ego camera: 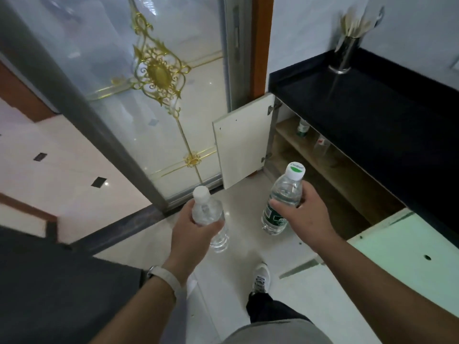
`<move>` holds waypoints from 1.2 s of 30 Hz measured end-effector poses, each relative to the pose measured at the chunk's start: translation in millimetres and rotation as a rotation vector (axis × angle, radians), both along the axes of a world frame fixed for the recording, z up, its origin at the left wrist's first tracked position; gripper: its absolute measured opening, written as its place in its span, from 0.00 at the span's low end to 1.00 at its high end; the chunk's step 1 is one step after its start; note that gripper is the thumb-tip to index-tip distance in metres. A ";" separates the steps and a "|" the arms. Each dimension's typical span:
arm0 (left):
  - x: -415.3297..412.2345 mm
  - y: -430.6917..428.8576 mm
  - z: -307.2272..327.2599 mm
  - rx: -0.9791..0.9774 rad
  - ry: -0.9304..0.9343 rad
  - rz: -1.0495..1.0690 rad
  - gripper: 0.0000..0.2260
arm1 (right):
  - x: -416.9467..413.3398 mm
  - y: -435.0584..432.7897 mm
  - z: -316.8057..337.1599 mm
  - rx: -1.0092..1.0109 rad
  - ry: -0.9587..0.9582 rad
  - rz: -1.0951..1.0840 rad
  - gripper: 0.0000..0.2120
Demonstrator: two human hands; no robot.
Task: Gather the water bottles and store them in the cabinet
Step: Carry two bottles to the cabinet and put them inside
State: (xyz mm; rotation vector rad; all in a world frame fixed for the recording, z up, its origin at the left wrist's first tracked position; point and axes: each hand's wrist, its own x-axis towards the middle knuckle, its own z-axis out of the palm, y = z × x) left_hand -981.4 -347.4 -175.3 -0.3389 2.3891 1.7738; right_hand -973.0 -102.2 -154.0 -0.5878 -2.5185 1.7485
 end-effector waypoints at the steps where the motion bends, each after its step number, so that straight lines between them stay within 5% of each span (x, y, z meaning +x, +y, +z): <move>1: -19.0 7.3 -0.1 -0.012 -0.012 -0.018 0.22 | -16.4 6.9 -2.0 -0.001 -0.001 -0.012 0.23; 12: -174.1 94.9 7.1 -0.064 -0.018 -0.169 0.25 | -141.5 91.9 -14.9 -0.009 -0.075 -0.173 0.33; 24: -300.9 154.9 -13.6 -0.139 -0.055 -0.499 0.24 | -182.9 126.0 -31.1 -0.026 -0.188 -0.508 0.21; 36: -459.5 179.2 -46.4 -0.128 -0.053 -0.864 0.29 | -267.0 82.7 -27.7 0.029 -0.286 -0.809 0.24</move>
